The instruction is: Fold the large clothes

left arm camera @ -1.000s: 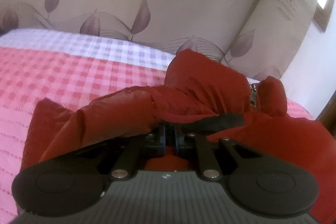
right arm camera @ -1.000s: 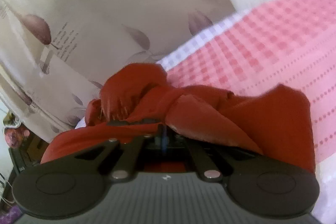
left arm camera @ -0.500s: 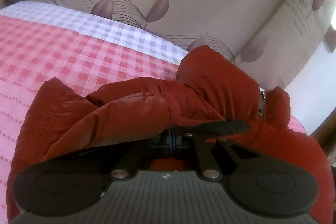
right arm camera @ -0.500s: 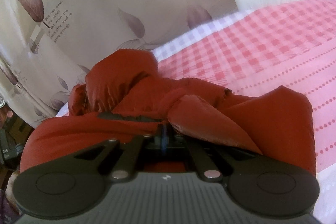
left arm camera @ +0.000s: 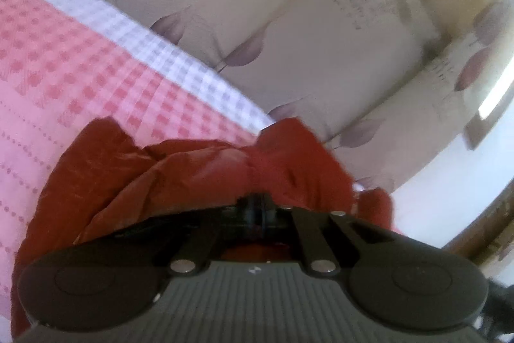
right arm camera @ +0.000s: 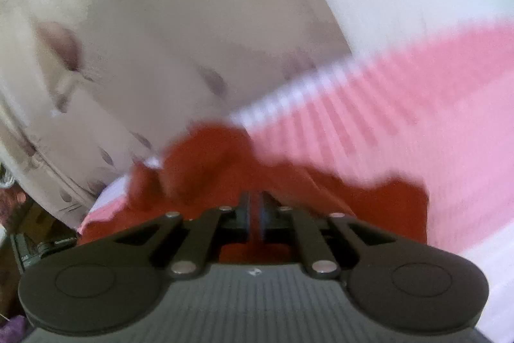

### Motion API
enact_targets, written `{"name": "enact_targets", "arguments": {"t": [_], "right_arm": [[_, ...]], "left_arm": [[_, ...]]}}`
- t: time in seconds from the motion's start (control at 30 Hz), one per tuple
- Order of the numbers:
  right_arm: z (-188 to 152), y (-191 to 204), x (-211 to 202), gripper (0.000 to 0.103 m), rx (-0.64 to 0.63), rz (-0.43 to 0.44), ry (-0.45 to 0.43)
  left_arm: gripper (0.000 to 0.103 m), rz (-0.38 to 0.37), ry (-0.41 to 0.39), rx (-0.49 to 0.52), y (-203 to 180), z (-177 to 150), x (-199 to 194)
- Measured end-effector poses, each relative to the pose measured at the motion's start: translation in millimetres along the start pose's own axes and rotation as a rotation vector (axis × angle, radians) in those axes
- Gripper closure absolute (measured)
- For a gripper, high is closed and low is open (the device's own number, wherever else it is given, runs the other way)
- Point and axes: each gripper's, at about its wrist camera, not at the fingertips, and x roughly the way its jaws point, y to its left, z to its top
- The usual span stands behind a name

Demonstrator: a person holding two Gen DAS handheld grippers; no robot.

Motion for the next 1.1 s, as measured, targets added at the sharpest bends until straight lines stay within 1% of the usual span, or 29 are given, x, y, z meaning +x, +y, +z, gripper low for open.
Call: {"name": "enact_targets", "arguments": {"t": [0.03,0.07,0.1,0.13,0.17,0.2,0.27,0.3,0.33,0.37,0.4,0.43,0.47,0.5,0.57,0.6,0.7,0.73,0.77,0.83,0.87,0.97,1.03,1.1], "right_arm": [[3,20,-4,0.097,-0.047,0.060,-0.019],[4,40,-3,0.097,-0.102,0.101,-0.008],[3,57,4,0.097,-0.146,0.140,0.025],[1,72,14,0.097,-0.178,0.177,0.065],[-4,86,27,0.097,-0.216,0.198,0.107],[-10,98,40,0.097,-0.261,0.195,0.151],[-25,114,69,0.097,-0.353,0.164,0.219],[-30,117,80,0.097,-0.366,0.157,0.245],[-36,118,91,0.097,-0.370,0.146,0.268],[-40,117,101,0.098,-0.367,0.135,0.288],[-44,110,104,0.098,-0.345,0.138,0.300],[-45,105,110,0.100,-0.313,0.139,0.309],[-46,101,113,0.101,-0.293,0.132,0.311],[-48,95,115,0.101,-0.275,0.127,0.318],[-53,87,118,0.102,-0.261,0.126,0.329],[-57,83,118,0.102,-0.256,0.125,0.323],[-63,71,122,0.103,-0.187,0.145,0.319],[-62,68,122,0.103,-0.175,0.150,0.322],[-60,66,122,0.103,-0.157,0.159,0.330],[-50,56,119,0.103,-0.077,0.208,0.354],[-42,50,111,0.101,-0.050,0.216,0.346],[-19,32,77,0.101,-0.066,0.152,0.260],[-4,11,60,0.101,-0.065,0.084,0.213],[6,-19,50,0.101,-0.013,0.011,0.188]], "left_arm": [[0.080,-0.016,-0.025,-0.011,-2,0,-6],[0.076,-0.020,-0.047,-0.013,-5,0,-12],[0.071,-0.015,-0.072,0.000,-11,1,-19],[0.069,-0.007,-0.092,0.017,-19,1,-26],[0.068,-0.002,-0.115,0.045,-28,0,-33],[0.068,-0.007,-0.129,0.087,-42,-3,-41],[0.068,-0.027,-0.105,0.183,-69,-10,-46],[0.068,-0.050,-0.083,0.251,-85,-17,-47],[0.068,-0.081,-0.046,0.328,-103,-26,-44],[0.068,-0.092,-0.002,0.400,-118,-37,-38],[0.070,-0.083,0.038,0.442,-127,-45,-29],[0.071,-0.075,0.085,0.462,-132,-53,-17],[0.071,-0.058,0.110,0.462,-131,-57,-7],[0.075,-0.033,0.120,0.448,-127,-59,3],[0.079,-0.028,0.165,0.360,-114,-57,17],[0.082,-0.029,0.174,0.330,-108,-57,20],[0.084,-0.017,0.167,0.360,-102,-62,26],[0.084,-0.018,0.167,0.343,-100,-62,28],[0.084,-0.024,0.169,0.329,-98,-62,29],[0.084,-0.030,0.172,0.328,-98,-61,30],[0.084,-0.031,0.173,0.329,-99,-61,30],[0.084,-0.035,0.172,0.325,-98,-59,28],[0.084,-0.036,0.171,0.324,-98,-60,31],[0.084,-0.040,0.170,0.323,-95,-61,28]]}}
